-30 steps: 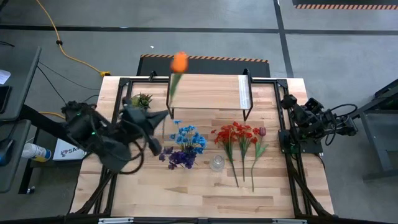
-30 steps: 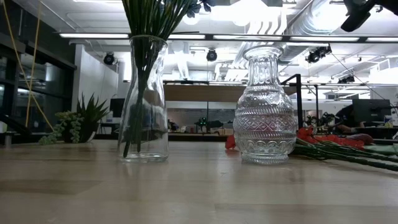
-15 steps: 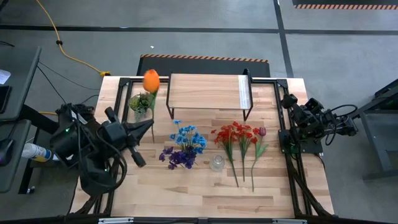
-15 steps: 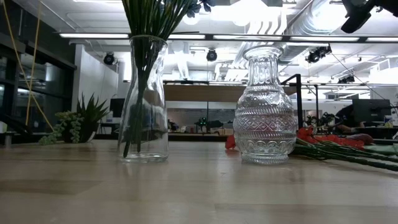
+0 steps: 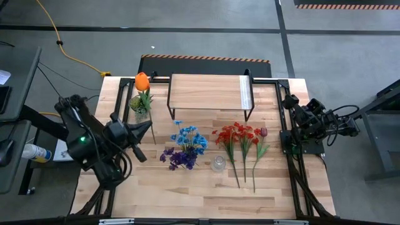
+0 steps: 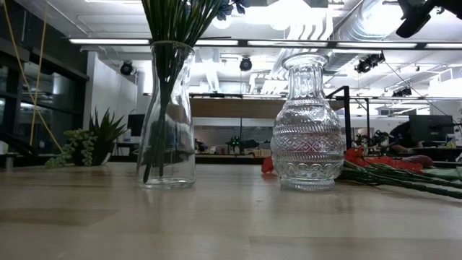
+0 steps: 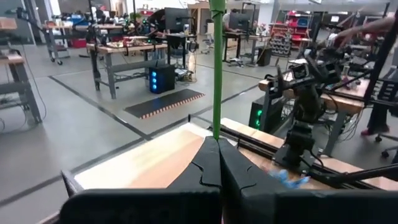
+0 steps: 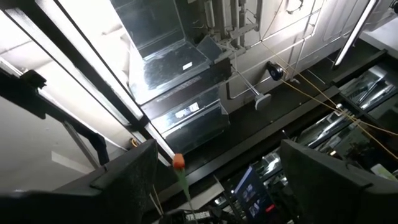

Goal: Pick and place flowers into a vace then onto a shelf
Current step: Put the orange flower into the left transparent flower vase

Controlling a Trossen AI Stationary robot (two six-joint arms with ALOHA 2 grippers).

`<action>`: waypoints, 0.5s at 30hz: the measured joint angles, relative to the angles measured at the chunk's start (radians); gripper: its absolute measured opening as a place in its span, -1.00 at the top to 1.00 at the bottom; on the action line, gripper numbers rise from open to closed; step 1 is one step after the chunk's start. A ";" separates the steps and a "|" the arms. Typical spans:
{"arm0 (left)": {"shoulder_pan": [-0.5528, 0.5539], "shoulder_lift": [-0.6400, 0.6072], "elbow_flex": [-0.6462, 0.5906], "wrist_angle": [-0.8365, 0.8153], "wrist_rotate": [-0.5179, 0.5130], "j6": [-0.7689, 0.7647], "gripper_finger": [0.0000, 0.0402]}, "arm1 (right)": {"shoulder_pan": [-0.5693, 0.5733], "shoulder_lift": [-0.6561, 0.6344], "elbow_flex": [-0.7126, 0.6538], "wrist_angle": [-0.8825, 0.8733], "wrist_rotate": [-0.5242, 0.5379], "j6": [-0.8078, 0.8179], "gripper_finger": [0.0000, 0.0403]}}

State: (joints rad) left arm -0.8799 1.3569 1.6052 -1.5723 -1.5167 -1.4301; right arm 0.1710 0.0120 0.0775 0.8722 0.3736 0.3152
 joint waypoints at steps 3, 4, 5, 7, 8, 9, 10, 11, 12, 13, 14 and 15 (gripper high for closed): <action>0.000 -0.029 -0.084 0.001 -0.010 -0.074 0.90 | 0.000 0.000 0.000 -0.001 0.010 -0.001 -0.63; 0.000 -0.036 -0.107 0.002 -0.010 -0.094 0.90 | 0.000 0.000 0.000 -0.002 0.015 -0.001 -0.63; 0.000 -0.044 -0.127 0.001 -0.011 -0.112 0.90 | 0.000 0.000 0.000 -0.004 0.021 -0.001 -0.63; 0.000 -0.058 -0.164 0.001 -0.019 -0.152 0.90 | 0.000 0.000 0.000 -0.007 0.039 -0.002 -0.63; 0.000 -0.063 -0.183 0.001 -0.024 -0.172 0.90 | 0.000 0.000 0.000 -0.008 0.046 -0.002 -0.63; 0.000 -0.065 -0.199 0.001 -0.028 -0.192 0.90 | 0.000 0.000 0.000 -0.011 0.052 -0.003 -0.63; 0.000 -0.065 -0.213 0.001 -0.038 -0.207 0.90 | 0.000 0.000 0.000 -0.014 0.057 -0.006 -0.63; 0.000 -0.065 -0.230 0.002 -0.047 -0.224 0.90 | 0.000 0.000 0.000 -0.015 0.063 -0.007 -0.63; 0.000 -0.065 -0.246 0.002 -0.052 -0.243 0.90 | 0.000 0.000 0.000 -0.016 0.067 -0.008 -0.63; 0.000 -0.065 -0.261 0.002 -0.055 -0.263 0.90 | 0.000 0.000 0.000 -0.016 0.072 -0.009 -0.63; 0.001 -0.065 -0.278 0.002 -0.057 -0.286 0.90 | 0.000 0.000 0.000 -0.016 0.076 -0.009 -0.63; 0.002 -0.065 -0.296 0.002 -0.057 -0.312 0.90 | 0.000 0.000 0.000 -0.016 0.083 -0.009 -0.63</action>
State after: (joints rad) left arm -0.8780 1.2919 1.3095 -1.5705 -1.5742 -1.7421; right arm 0.1711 0.0120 0.0772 0.8566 0.4563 0.3062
